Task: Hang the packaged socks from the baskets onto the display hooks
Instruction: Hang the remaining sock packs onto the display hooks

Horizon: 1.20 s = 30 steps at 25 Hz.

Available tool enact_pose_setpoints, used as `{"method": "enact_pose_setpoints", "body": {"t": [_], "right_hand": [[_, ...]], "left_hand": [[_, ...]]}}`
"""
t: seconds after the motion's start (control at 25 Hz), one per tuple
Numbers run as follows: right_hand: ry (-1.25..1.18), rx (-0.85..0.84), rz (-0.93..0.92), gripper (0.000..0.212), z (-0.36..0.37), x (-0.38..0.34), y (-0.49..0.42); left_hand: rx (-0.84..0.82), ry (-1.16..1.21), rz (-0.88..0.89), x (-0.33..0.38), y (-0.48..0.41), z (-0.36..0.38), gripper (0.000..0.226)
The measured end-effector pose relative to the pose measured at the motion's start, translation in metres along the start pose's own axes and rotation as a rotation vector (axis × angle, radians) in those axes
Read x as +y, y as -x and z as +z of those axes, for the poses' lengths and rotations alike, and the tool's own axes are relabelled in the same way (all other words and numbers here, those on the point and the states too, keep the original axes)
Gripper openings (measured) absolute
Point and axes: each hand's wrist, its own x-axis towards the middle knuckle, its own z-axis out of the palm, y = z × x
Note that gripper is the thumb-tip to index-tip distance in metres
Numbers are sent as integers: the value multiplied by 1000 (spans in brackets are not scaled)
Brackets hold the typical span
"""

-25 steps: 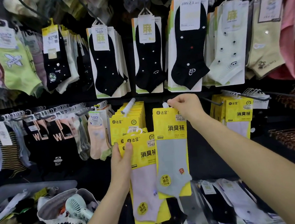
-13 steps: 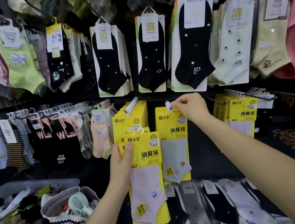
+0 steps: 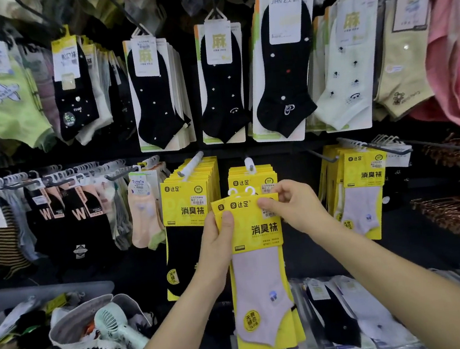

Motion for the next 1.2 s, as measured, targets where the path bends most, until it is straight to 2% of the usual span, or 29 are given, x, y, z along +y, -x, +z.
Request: {"method": "enact_pose_setpoints", "body": {"t": [0.16, 0.28, 0.4, 0.48, 0.56, 0.64, 0.8, 1.0, 1.2], "right_hand": [[28, -2, -50, 10, -3, -2, -1], [34, 13, -71, 10, -3, -6, -6], [-5, 89, -69, 4, -8, -7, -17], [-22, 133, -62, 7, -12, -9, -26], [-3, 148, -73, 13, -11, -11, -36], [61, 151, -73, 15, -7, -12, -44], [178, 146, -25, 6, 1, 0, -53], [267, 199, -1, 8, 10, 8, -62], [245, 215, 34, 14, 14, 10, -78]], "left_hand": [[46, -31, -2, -5, -3, 4, 14], [85, -62, 2, -2, -5, 1, 19], [225, -136, -17, -2, -10, -15, 45], [263, -99, 17, -2, -11, -29, 32], [272, -63, 27, -3, -8, -42, 18], [277, -61, 31, -5, -3, -53, 15], [274, -52, 18, -9, 6, -69, 17], [269, -65, 29, -8, 4, -69, 16], [231, -106, 67, -7, -4, -52, 17]]}}
